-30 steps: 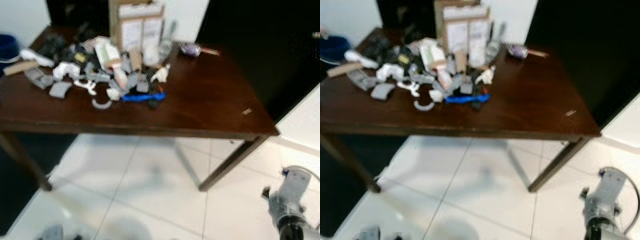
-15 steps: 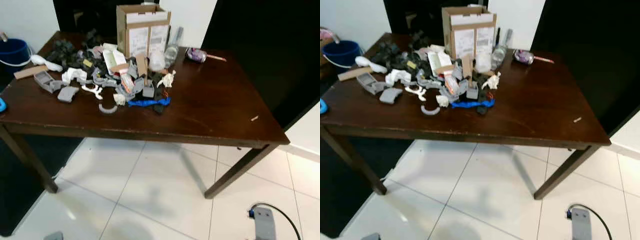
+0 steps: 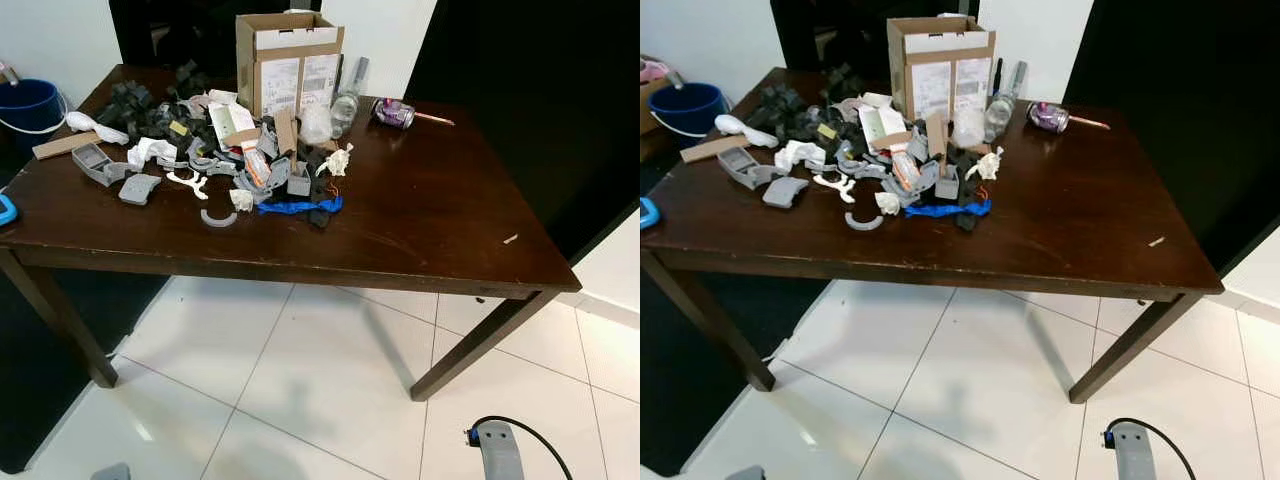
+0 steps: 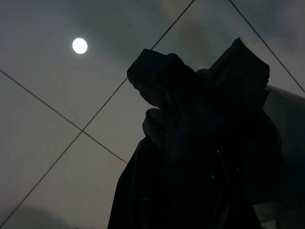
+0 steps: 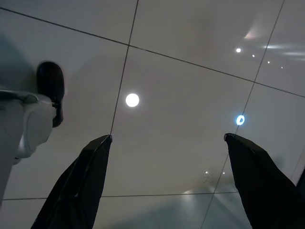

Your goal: Picking trash to rubbish bin

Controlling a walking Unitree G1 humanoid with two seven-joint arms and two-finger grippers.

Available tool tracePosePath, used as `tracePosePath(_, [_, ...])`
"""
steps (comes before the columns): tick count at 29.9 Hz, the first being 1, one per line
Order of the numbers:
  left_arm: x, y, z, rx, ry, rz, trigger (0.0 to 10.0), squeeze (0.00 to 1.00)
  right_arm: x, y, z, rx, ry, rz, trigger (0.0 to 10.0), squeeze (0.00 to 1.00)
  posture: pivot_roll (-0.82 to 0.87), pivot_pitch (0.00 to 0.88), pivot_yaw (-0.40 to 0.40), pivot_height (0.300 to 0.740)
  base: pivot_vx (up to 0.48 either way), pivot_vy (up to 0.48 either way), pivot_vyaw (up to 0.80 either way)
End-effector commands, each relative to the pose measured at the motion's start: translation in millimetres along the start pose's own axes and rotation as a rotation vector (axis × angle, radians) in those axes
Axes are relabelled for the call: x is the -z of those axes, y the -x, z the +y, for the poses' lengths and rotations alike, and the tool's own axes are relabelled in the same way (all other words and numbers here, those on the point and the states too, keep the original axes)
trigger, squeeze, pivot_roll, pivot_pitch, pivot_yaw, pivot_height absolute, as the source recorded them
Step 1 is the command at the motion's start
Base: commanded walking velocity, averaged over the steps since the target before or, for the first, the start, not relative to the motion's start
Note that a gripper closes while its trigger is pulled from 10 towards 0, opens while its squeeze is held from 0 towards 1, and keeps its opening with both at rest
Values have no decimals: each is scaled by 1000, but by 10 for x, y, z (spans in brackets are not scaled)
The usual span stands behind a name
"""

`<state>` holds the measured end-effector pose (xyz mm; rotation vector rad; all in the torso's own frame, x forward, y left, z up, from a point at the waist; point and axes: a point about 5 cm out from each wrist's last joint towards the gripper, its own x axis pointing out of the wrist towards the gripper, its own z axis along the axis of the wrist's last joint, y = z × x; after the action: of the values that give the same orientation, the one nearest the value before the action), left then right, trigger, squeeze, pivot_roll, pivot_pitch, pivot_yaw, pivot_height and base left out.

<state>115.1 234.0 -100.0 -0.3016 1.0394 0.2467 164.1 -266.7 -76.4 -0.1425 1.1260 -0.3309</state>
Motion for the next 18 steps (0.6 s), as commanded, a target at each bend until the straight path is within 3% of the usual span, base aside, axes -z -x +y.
tracePosePath(1, [74,-12,-95,25,2,25,10000,0,42,1,8,-4,1,5,10000,0,191,107,-96,740,0,0,0])
tracePosePath(18, [73,3,-26,4,4,21,10000,0,-22,3,80,-32,13,-19,10000,0,206,120,-98,740,0,0,0])
